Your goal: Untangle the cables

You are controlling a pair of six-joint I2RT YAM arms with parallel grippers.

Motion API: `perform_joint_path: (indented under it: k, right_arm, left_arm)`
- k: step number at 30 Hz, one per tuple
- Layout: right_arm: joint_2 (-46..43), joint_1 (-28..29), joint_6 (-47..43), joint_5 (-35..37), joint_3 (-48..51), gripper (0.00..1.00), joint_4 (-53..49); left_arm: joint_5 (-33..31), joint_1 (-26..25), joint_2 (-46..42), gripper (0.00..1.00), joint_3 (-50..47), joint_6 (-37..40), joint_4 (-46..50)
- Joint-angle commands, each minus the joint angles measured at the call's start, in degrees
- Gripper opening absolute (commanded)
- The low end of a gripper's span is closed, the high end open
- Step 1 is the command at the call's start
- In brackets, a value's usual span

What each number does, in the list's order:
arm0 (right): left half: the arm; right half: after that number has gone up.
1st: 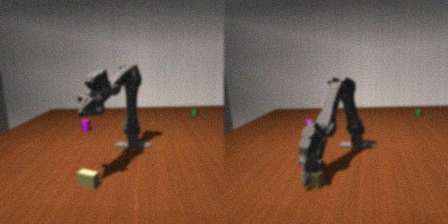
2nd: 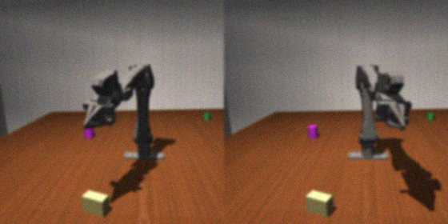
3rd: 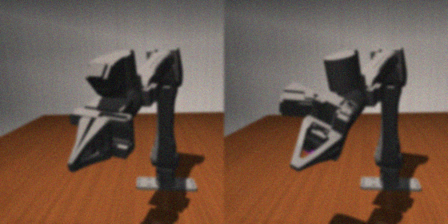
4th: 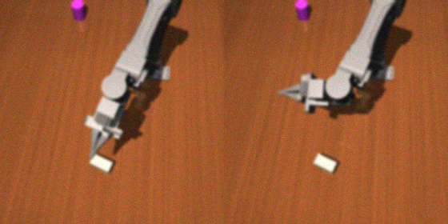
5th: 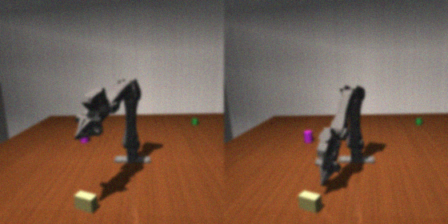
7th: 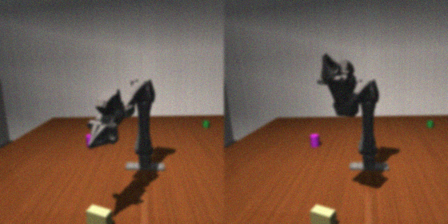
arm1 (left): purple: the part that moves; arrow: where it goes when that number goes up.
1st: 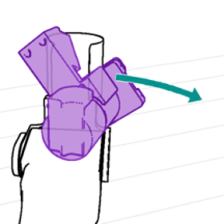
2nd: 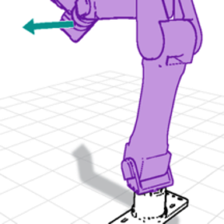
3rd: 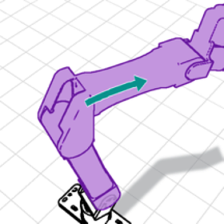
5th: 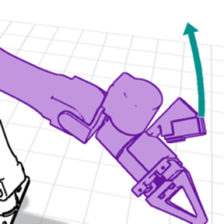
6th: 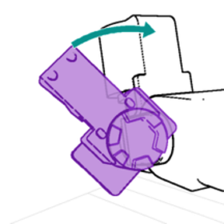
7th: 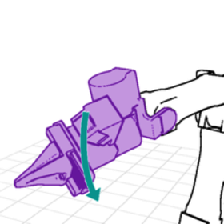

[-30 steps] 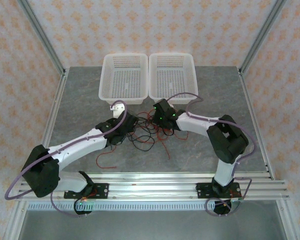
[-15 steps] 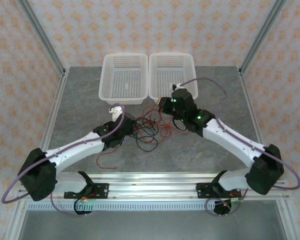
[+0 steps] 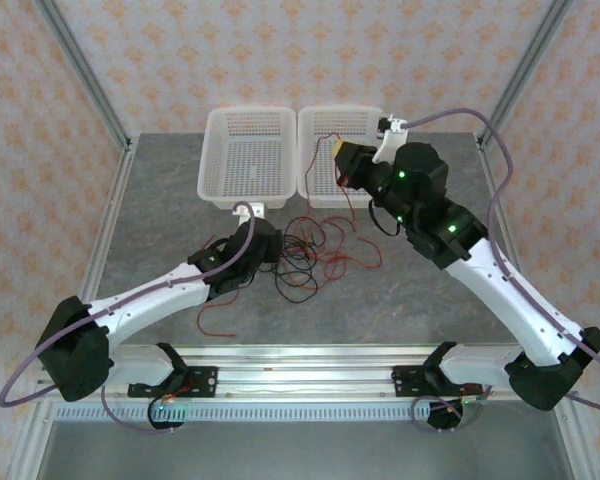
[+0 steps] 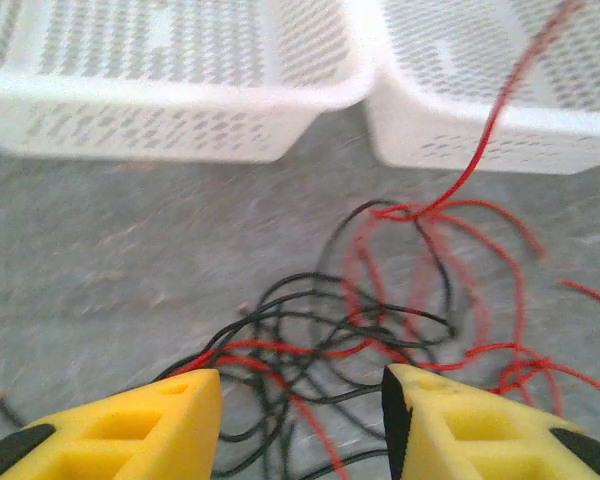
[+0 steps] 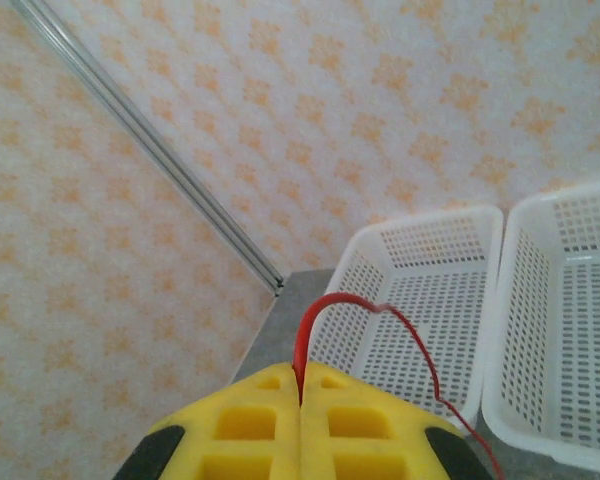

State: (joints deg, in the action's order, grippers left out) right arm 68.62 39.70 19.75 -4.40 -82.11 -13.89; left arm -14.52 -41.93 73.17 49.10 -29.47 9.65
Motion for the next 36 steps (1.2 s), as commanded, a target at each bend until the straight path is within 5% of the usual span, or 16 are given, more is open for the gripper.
perform_joint_path:
  k: [1, 8, 16, 21, 28, 36]
  right_arm:
    - [-0.42, -0.42, -2.82, -1.45, -3.34, 0.0, -2.67]
    - [0.9, -1.01, -4.91, -0.43, -11.13, 0.0, -4.18]
    - [7.22, -3.84, -10.24, 3.66, -23.92, 0.0, -6.28]
    - [14.12, -7.26, -13.11, 3.44, -31.35, 0.0, -5.48]
    - [25.35, -12.58, -15.11, 2.11, -37.32, 0.0, -1.71]
    - [35.19, -14.74, -17.01, 6.31, -32.13, 0.0, 4.56]
  left_arm:
    - [2.05, -1.11, 0.95, 0.49, 5.17, 6.31, -4.89]
    - [3.35, -1.43, 5.22, 0.49, 9.61, 9.44, -7.11]
    - [2.78, -2.15, -0.73, 0.52, 2.12, 5.95, -10.88]
    - [-0.03, -2.11, -8.01, 0.64, -1.43, 4.81, -9.9]
    - [-3.76, -0.69, -20.22, 0.99, -7.88, 2.04, -9.81]
    - [-0.81, 1.77, -25.81, 0.99, -8.33, 1.61, -4.97]
